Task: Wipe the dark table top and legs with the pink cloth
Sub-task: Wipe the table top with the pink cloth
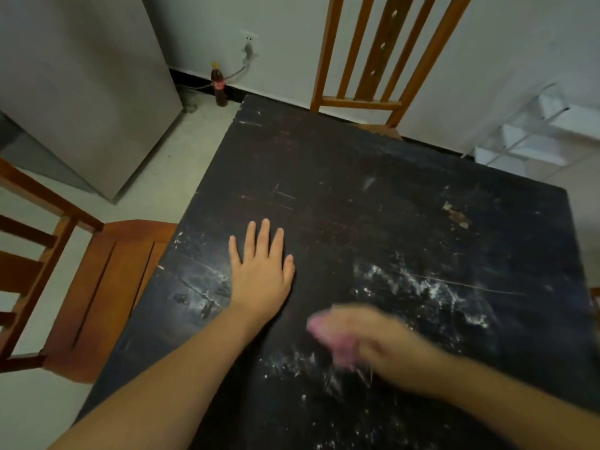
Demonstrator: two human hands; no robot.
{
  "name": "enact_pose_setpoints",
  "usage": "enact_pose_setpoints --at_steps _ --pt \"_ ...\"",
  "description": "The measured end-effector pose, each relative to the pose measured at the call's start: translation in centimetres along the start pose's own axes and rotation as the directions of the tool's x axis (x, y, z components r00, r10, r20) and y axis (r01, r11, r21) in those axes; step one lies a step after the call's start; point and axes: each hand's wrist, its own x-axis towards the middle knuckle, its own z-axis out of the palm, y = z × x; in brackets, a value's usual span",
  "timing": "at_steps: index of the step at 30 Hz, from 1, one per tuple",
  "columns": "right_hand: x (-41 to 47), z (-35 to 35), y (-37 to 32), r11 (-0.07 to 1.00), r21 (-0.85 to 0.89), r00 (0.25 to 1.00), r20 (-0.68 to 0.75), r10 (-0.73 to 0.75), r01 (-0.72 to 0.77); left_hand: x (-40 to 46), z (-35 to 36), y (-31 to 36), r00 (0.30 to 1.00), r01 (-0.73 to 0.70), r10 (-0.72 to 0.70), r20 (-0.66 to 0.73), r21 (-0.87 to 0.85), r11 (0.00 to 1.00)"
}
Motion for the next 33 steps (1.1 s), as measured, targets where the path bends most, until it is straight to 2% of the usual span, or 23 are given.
enact_pose_setpoints --at_steps 1,2,4,6,7,9,12,15,17,18,20,22,24,26,29,32,33 --pt "0.9 -1.5 0.1 0.999 -0.042 0.998 -0.066 0.007 -0.010 -0.2 0.1 0.8 1.000 -0.028 0.028 0.009 0.001 1.000" --pt "2.2 -3.7 1.9 0.996 -0.084 0.977 -0.213 0.006 -0.024 -0.6 0.3 1.5 0.998 -0.055 0.054 0.014 0.016 0.998" --pt "6.3 -8.2 5.3 0.967 -0.212 0.915 -0.399 0.049 -0.144 -1.0 0.7 2.1 0.997 -0.072 0.071 0.020 0.038 0.997" --pt "10.4 -11.0 9.0 0.937 -0.242 0.884 -0.451 0.123 -0.253 -0.8 1.0 2.0 0.998 -0.065 0.065 -0.012 0.032 0.997" --pt "11.6 -10.8 10.6 0.913 -0.258 0.883 -0.432 0.183 -0.316 -0.8 1.0 1.9 0.998 -0.063 0.064 -0.020 0.033 0.997" --pt "11.5 -8.4 11.2 0.891 -0.316 0.892 -0.415 0.179 -0.326 -0.7 0.9 2.0 0.998 -0.063 0.063 -0.020 0.039 0.997" --pt "6.0 -2.2 8.5 0.923 -0.370 0.956 -0.292 -0.007 -0.107 -0.8 0.7 2.3 0.999 -0.052 0.052 -0.008 0.035 0.998" --pt "-2.2 3.3 5.4 0.960 -0.280 0.995 -0.099 -0.007 -0.021 -1.0 0.5 2.5 0.999 -0.048 0.047 0.015 0.044 0.998" --pt "-5.6 4.6 4.0 0.979 -0.188 0.996 0.068 -0.060 0.072 -0.9 0.4 2.6 0.999 -0.035 0.034 0.014 0.045 0.998" --pt "-5.7 3.6 3.8 0.981 -0.146 0.990 0.075 -0.121 0.131 -0.8 0.4 2.6 0.999 -0.032 0.031 0.015 0.047 0.998" --pt "-2.8 -0.8 3.7 0.967 -0.209 0.989 0.024 -0.144 0.146 -0.9 0.4 2.6 0.999 -0.033 0.032 0.009 0.043 0.999" --pt "1.9 -6.7 5.6 0.971 -0.239 0.984 -0.170 -0.048 0.007 -0.9 0.5 2.6 0.999 -0.034 0.035 -0.012 0.038 0.999" --pt "6.0 -10.8 8.5 0.959 -0.232 0.933 -0.354 0.071 -0.161 -0.9 0.6 2.6 0.999 -0.030 0.032 -0.025 0.041 0.999" --pt "7.7 -11.2 11.5 0.919 -0.278 0.895 -0.423 0.143 -0.278 -0.9 0.7 2.6 0.999 -0.024 0.025 -0.024 0.044 0.999" --pt "4.7 -6.3 13.0 0.947 -0.275 0.897 -0.441 0.030 -0.167 -0.9 0.7 2.5 1.000 -0.030 0.030 -0.009 0.041 0.999" --pt "-2.5 0.1 9.7 0.980 -0.184 0.957 -0.290 0.024 -0.080 -0.9 0.8 2.5 1.000 -0.026 0.026 -0.004 0.056 0.998" --pt "-5.0 1.7 8.0 0.989 -0.145 0.981 -0.193 0.014 -0.042 -1.0 0.8 2.5 1.000 -0.026 0.026 0.002 0.063 0.998"
